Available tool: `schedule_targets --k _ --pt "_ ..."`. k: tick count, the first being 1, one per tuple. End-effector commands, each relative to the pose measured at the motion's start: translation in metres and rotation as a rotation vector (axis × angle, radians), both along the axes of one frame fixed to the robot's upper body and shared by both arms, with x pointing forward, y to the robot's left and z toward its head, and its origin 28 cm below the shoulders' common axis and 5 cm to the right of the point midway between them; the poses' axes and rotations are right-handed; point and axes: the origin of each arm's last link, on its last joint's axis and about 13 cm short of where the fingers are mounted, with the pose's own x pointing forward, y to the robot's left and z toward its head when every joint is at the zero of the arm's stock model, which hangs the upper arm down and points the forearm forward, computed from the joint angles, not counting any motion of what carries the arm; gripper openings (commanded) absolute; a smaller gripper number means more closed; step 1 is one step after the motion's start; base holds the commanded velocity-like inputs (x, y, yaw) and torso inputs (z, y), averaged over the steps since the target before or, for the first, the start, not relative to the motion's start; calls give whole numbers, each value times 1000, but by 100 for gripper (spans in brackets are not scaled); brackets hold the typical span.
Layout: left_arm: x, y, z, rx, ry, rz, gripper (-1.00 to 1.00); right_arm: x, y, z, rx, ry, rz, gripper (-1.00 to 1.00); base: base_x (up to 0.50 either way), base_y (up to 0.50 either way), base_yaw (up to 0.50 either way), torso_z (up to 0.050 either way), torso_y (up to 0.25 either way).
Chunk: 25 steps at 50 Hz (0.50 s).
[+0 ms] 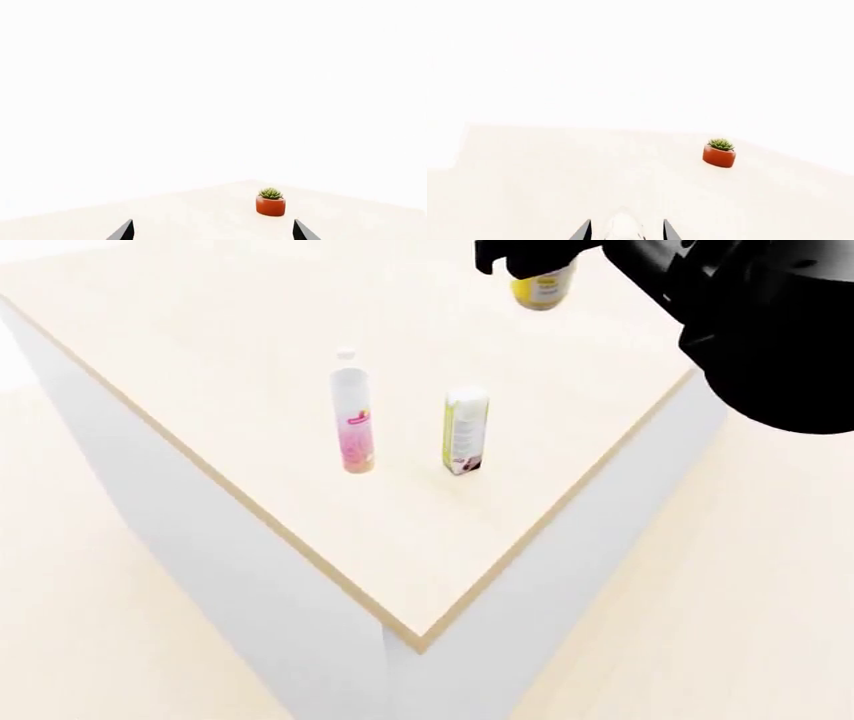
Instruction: Move the drinks to the dining counter.
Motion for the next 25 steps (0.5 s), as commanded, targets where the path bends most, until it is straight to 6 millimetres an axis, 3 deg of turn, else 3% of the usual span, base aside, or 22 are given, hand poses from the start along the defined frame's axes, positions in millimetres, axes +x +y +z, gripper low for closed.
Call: schedule_targets --k 1,15,25 --pt "-1 0 0 0 0 0 100 0 7 -1 65 -12 82 -100 0 0 0 0 0" --pt "0 0 0 0 3 -2 100 7 25 -22 76 66 177 -100 0 0 0 0 1" --pt "1 -1 -1 2 3 -1 100 14 38 -42 -16 114 195 -100 0 0 0 0 0"
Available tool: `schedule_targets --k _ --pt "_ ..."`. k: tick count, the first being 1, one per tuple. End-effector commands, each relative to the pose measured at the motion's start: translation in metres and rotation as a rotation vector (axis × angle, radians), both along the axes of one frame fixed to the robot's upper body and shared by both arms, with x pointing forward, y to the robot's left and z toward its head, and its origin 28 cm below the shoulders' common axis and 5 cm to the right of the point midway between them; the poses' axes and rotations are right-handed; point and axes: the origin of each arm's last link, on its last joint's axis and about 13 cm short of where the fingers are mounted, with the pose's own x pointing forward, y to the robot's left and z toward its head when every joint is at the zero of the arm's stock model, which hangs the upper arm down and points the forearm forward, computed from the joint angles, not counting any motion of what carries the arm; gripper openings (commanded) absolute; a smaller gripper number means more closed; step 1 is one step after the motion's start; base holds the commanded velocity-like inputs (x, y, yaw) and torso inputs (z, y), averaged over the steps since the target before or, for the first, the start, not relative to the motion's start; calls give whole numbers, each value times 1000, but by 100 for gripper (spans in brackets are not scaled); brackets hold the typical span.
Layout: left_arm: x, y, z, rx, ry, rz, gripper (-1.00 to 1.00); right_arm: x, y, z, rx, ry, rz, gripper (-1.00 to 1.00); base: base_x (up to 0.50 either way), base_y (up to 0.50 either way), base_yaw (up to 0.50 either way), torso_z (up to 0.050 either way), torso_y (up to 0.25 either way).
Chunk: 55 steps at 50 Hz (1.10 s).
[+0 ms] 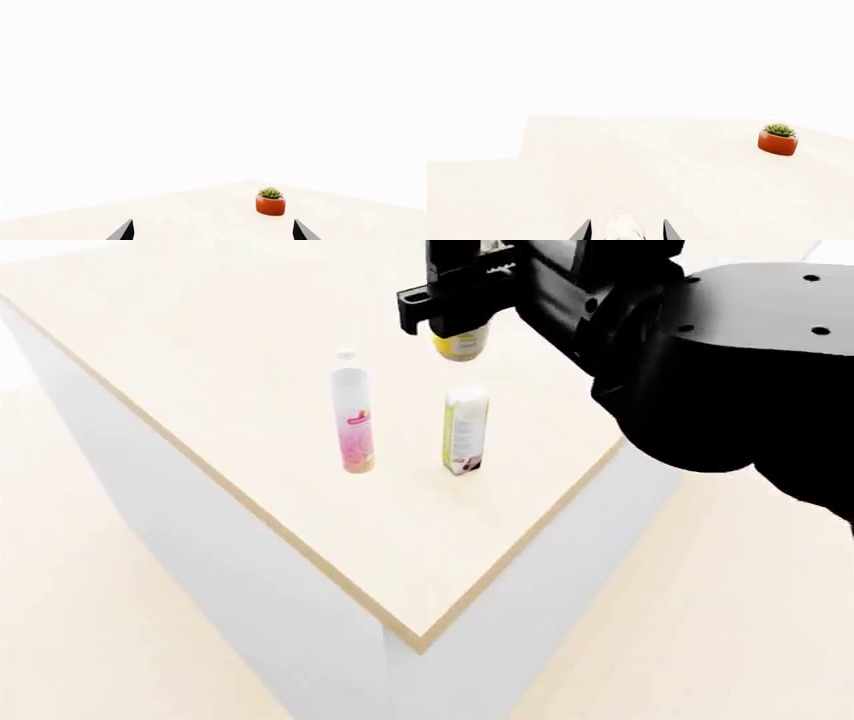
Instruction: Move the drinks to the dining counter.
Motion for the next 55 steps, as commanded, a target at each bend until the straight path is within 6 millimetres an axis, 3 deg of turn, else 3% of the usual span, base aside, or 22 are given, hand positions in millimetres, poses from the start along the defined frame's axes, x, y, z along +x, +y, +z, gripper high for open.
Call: schedule_targets --k 1,29,43,55 --pt "1 -1 0 1 0 -1 100 7 13 -18 -60 32 38 -100 0 0 0 0 0" --pt "0 -1 -1 5 -1 0 100 11 25 -40 -80 97 93 -100 0 0 0 0 0" --pt "1 -1 -2 4 2 -2 100 16 28 -67 -105 177 96 -100 0 0 0 0 1" --pt "2 0 -1 2 -2 1 100 18 29 -77 -121 209 99 -100 0 0 0 0 0"
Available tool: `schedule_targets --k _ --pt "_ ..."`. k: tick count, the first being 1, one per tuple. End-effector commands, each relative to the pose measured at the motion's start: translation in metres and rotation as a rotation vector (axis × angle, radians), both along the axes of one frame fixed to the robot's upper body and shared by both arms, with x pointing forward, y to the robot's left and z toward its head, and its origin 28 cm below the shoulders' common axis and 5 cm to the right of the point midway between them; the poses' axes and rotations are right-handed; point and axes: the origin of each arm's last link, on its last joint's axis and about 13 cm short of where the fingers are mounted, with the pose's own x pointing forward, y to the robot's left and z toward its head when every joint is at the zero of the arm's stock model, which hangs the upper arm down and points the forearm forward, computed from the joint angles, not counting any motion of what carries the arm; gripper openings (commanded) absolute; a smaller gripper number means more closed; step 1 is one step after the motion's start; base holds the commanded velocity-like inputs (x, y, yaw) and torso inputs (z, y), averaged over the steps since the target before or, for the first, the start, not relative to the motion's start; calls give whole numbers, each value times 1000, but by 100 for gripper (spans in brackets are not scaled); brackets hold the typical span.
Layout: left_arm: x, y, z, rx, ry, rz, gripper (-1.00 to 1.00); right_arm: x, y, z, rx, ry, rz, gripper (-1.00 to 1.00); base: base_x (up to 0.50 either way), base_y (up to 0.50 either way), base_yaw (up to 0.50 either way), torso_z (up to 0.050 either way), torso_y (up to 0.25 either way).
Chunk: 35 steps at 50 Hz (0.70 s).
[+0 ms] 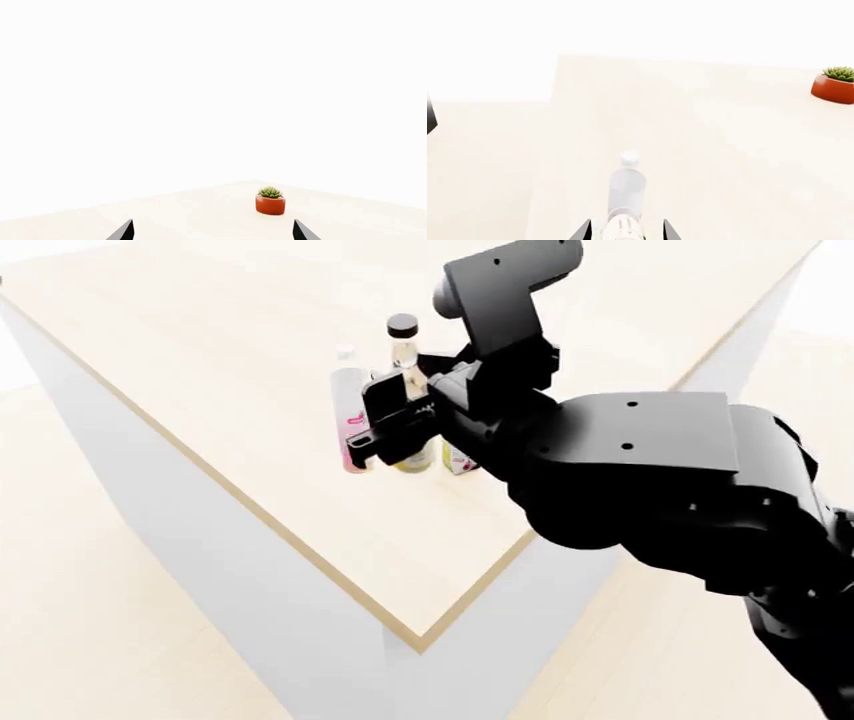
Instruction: Move the drinks to the dining counter.
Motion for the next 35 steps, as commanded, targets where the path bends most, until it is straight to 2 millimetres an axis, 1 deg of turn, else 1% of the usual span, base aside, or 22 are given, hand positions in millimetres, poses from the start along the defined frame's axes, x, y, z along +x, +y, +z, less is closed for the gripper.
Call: schedule_targets --k 1,12,22,27,35 --pt "0 0 0 -2 -2 2 100 3 1 -10 -19 18 0 -100 0 0 0 0 0" --pt "0 1 0 -2 -4 3 100 4 2 -15 -25 31 7 -100 0 0 0 0 0" --pt "-1 0 0 1 -3 2 100 7 3 -15 -20 29 3 -100 0 0 0 0 1" --pt "-1 0 0 2 -1 0 100 7 4 -18 -23 33 5 -100 0 0 0 0 0" --pt "-1 0 0 1 0 0 100 10 3 -29 -31 63 -5 -100 0 0 0 1 0"
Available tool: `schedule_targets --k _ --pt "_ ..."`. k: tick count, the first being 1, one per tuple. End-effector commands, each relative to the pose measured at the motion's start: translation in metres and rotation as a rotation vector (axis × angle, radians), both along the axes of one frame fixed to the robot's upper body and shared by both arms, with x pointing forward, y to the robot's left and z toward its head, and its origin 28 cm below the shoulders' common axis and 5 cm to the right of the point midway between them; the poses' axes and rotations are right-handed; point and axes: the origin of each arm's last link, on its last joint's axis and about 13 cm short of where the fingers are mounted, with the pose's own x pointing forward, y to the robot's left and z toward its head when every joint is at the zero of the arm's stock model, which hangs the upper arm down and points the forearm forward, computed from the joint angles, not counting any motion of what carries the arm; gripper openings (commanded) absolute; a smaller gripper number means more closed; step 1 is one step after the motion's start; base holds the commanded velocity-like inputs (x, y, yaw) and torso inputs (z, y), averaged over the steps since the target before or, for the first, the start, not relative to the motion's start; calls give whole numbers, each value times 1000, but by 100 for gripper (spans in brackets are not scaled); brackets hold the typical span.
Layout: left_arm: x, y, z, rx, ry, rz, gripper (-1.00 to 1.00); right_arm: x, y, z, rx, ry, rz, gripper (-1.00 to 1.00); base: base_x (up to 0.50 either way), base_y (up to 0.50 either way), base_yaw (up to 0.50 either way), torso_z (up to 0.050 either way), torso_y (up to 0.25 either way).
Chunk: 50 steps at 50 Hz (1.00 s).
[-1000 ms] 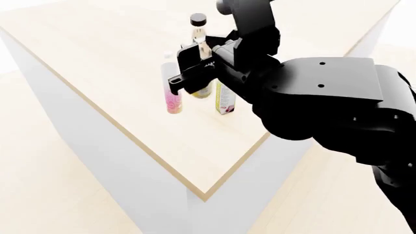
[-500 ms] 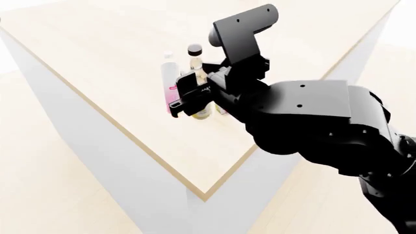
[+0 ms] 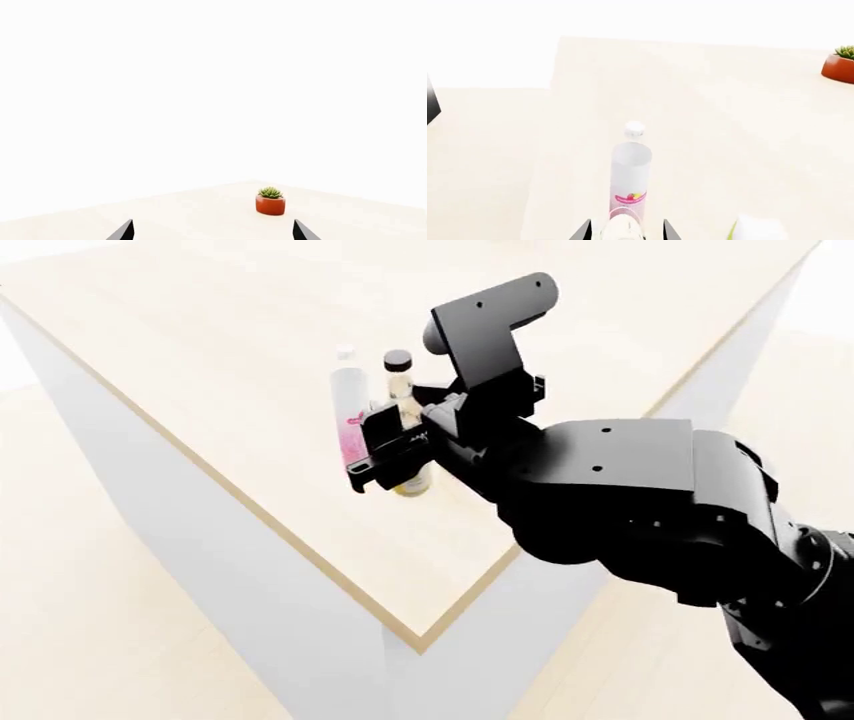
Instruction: Move the drinks to the dining counter.
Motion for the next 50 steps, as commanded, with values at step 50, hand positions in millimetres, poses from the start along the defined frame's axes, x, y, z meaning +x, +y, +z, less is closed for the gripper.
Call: schedule_targets --k 50 --pt "0 0 0 0 -1 2 100 0 5 -29 -43 64 14 -100 0 0 0 0 0"
